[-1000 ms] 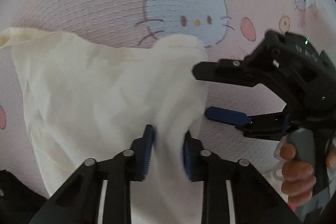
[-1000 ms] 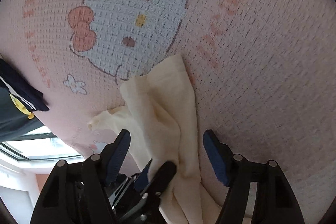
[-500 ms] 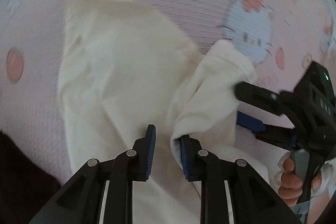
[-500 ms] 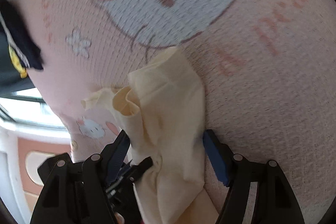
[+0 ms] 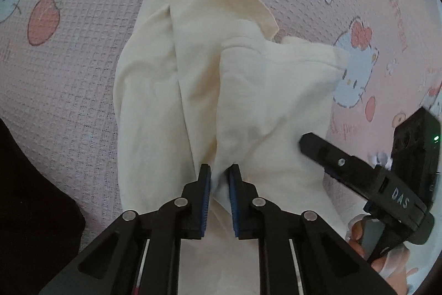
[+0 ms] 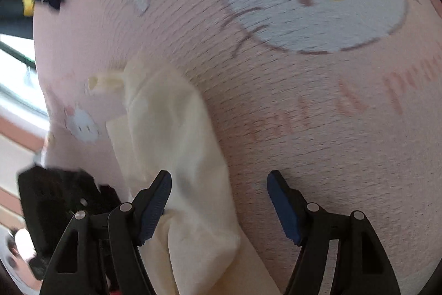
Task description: Fold clothes
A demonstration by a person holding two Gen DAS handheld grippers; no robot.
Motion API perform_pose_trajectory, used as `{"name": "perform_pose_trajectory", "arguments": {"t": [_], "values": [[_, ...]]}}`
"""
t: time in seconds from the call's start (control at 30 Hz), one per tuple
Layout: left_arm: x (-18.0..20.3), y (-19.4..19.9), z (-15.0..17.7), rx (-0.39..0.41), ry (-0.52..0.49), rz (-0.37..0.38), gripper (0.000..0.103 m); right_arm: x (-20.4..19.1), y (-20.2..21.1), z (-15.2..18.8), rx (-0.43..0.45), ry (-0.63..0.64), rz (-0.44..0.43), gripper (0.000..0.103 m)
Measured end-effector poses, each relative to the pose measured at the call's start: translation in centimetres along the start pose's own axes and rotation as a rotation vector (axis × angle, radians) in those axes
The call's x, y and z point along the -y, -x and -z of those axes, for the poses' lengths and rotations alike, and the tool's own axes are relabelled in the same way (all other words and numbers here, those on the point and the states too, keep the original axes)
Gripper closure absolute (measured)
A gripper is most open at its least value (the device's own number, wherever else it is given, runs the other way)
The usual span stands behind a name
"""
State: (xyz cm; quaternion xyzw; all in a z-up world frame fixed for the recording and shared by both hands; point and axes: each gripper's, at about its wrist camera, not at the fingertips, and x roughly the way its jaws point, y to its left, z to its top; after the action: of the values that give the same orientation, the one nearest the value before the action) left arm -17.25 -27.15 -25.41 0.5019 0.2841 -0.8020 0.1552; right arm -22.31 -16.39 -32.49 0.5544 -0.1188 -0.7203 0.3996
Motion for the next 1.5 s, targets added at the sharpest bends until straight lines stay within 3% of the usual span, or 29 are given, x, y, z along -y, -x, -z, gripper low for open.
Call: {"name": "perform_pose_trajectory", "arguments": {"t": [0.13,0.2,0.3,0.43,0.53,0.6,0.63,0.7,0.73,0.77,0.83,1.0,1.17,1.27,1.37,1.5], "values": [[0.8,0.0,0.2,0.000,-0.032,-0.020,0.091,-1.3,-1.0,0.6,-0.066,0.061,0.021,0.082],[0.9,0.2,0.2,0.000,-0.017,-0.004,0.091,-1.4,-0.7,0.7,-0.053,0.059,0.011,0.092],[-0.3,1.3,0.2,-0.009,0.049,0.048,0.091,-1.3,0.5,0.3,-0.041,0.031,-0.037,0.095],[-1.5,3.1,0.2,-0.038,0.179,0.149,0.090,-2.5,2.2,-0.7,-0.031,0.020,-0.163,0.095],[-1.0,5.1,0.5,-0.023,0.172,0.173,0.089,-3.6,3.5,-0.8,-0.017,0.035,-0.228,0.095],[-0.8,5.6,-1.4,-0.024,0.143,0.177,0.088,-3.9,4.1,-0.6,-0.035,0.027,-0.256,0.095],[-0.8,5.8,-2.2,-0.026,0.135,0.183,0.083,-3.8,4.2,-0.5,-0.045,0.027,-0.268,0.095],[-0.8,6.6,-2.1,-0.026,0.138,0.197,0.062,-4.6,3.6,0.3,-0.067,0.062,-0.254,0.095],[-1.0,7.0,-2.1,-0.022,0.149,0.193,0.039,-4.9,3.5,0.6,-0.078,0.077,-0.244,0.095],[-1.6,7.4,-2.0,-0.013,0.160,0.198,0.029,-5.2,3.2,0.8,-0.092,0.086,-0.234,0.095],[-3.6,7.9,-1.7,0.014,0.180,0.224,0.029,-6.3,2.4,1.5,-0.117,0.094,-0.235,0.095],[-4.7,7.3,-2.8,0.010,0.208,0.203,0.029,-8.2,-0.6,3.1,-0.177,0.137,-0.208,0.095],[-0.7,5.3,-2.6,-0.014,0.192,0.183,0.029,-8.4,-1.5,4.2,-0.223,0.188,-0.152,0.092],[-2.3,6.9,-0.7,0.013,0.200,0.155,0.029,-8.6,-1.3,4.4,-0.237,0.239,-0.108,0.092],[-3.3,7.1,0.1,0.005,0.151,0.059,0.030,-8.4,0.5,4.4,-0.235,0.321,-0.007,0.080],[-3.6,6.2,0.8,-0.010,0.115,0.067,0.040,-8.0,3.1,4.2,-0.179,0.336,0.089,0.055]]}}
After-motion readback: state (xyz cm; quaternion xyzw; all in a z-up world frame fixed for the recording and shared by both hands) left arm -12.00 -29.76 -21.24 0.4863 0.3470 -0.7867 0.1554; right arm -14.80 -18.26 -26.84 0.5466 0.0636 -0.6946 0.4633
